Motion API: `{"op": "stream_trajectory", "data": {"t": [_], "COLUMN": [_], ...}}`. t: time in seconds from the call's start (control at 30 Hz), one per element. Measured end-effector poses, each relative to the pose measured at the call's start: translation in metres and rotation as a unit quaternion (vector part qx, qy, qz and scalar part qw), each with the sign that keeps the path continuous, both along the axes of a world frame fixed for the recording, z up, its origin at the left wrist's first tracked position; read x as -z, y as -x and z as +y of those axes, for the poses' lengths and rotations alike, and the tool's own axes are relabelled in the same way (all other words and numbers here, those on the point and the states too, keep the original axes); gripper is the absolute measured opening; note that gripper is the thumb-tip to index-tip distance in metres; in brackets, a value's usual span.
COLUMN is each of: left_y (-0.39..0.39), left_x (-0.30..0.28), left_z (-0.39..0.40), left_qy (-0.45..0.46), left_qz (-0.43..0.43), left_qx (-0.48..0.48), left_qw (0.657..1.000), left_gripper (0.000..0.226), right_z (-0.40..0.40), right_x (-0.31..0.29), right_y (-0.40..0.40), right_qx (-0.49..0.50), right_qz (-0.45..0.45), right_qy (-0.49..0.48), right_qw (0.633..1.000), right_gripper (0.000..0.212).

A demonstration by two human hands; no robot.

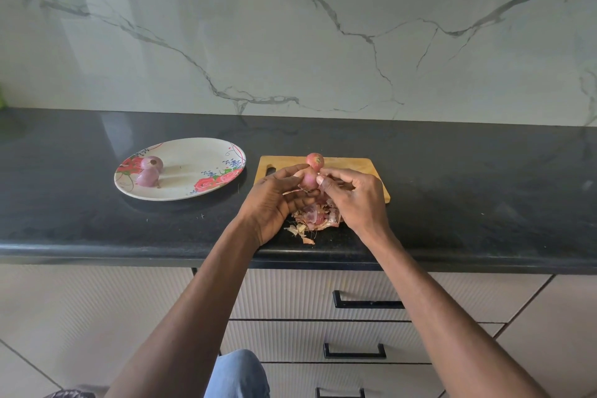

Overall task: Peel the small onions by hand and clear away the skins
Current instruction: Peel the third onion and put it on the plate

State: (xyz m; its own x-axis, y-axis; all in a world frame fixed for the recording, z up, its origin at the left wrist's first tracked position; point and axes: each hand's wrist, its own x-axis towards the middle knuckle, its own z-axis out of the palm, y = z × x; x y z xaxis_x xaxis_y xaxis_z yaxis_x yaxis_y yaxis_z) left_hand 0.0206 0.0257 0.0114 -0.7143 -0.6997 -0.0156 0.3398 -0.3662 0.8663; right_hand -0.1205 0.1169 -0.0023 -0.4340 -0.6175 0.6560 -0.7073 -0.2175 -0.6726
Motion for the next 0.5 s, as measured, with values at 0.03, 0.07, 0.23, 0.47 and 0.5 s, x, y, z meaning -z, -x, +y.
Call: {"op": "stream_trajectory", "data": {"t": [0.03, 0.07, 0.23, 0.47, 0.5], "left_y": [0.0000, 0.0002, 0.0019, 0.0011, 0.0010], "left_x": [0.0005, 0.0009, 0.0034, 0.0035, 0.0032], "left_z": [0.0000, -0.0003, -0.0019, -0.0011, -0.0005], "left_qy": [0.001, -0.001, -0.007, 0.006, 0.008], "left_qz": [0.001, 0.002, 0.006, -0.010, -0.012], "left_qx": [0.001, 0.002, -0.004, 0.003, 0.005], "left_qw": [1.000, 1.000, 1.000, 1.000, 1.000], "left_gripper": [0.025, 0.026, 0.028, 0.026, 0.026], "right_z": [0.0000, -0.0002, 0.0002, 0.0003, -0.0002], "right_x": [-0.0004, -0.0010, -0.0011, -0.0011, -0.0010], "right_y": [-0.0002, -0.0001, 0.0000, 0.0010, 0.0006], "right_qx": [-0.002, -0.005, -0.023, -0.020, -0.016], "right_qz": [-0.001, -0.002, -0.022, -0.083, -0.083], "right_qy": [-0.006, -0.012, -0.011, -0.017, -0.021], "right_qw": [1.000, 1.000, 0.999, 0.996, 0.996], "right_gripper": [0.025, 0.024, 0.014, 0.009, 0.009]}}
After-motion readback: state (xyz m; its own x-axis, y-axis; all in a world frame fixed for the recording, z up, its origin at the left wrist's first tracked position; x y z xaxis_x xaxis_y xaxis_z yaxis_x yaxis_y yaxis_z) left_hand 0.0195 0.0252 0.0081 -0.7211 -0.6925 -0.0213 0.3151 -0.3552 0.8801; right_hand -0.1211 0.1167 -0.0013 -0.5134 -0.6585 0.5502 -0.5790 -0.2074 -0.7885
